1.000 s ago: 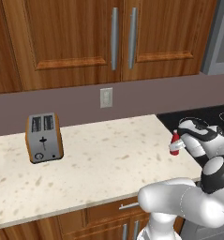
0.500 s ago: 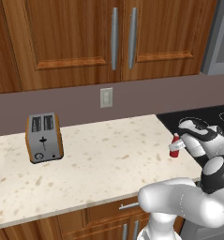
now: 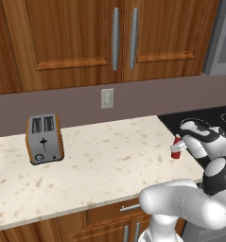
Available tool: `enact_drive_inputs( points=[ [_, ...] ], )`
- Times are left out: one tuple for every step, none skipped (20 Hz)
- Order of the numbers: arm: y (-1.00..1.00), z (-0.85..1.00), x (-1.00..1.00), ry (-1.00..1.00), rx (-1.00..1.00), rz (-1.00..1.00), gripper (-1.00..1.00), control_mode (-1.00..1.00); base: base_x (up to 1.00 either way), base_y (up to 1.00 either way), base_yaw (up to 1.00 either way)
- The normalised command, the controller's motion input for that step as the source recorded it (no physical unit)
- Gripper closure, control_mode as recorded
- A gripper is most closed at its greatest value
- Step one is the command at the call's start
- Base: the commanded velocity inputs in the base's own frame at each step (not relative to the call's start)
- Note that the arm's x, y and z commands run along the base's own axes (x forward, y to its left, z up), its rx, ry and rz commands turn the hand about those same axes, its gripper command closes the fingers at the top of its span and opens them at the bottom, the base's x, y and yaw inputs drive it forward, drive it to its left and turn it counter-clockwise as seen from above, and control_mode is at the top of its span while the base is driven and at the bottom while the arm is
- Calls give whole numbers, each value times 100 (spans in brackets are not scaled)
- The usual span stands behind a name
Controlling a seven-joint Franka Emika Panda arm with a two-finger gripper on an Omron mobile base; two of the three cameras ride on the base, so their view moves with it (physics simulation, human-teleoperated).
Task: Take 2 condiments from the cabinet and move them on the counter near the stove.Make sure the condiments are lined up with each other, next to each other.
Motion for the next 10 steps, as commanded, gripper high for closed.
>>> enact_drive_inputs(
  points=[
    [0, 6, 0, -1, 0, 0, -100, -100, 0, 0, 0],
    [0, 13, 0, -4, 0, 0, -100, -100, 0, 0, 0],
    [0, 20, -1, -5, 0, 0, -100, -100, 0, 0, 0],
    [0, 22, -7, -6, 0, 0, -100, -100, 0, 0, 0],
    [0, 24, -19, -5, 0, 0, -100, -100, 0, 0, 0],
    [0, 26, -22, -5, 0, 0, -100, -100, 0, 0, 0],
    [0, 29, -20, -3, 0, 0, -100, -100, 0, 0, 0],
    [0, 33, -21, -3, 0, 0, -100, -100, 0, 0, 0],
    [0, 44, -20, -7, 0, 0, -100, -100, 0, 0, 0],
    [0, 44, -15, -6, 0, 0, -100, -100, 0, 0, 0]
  ],
)
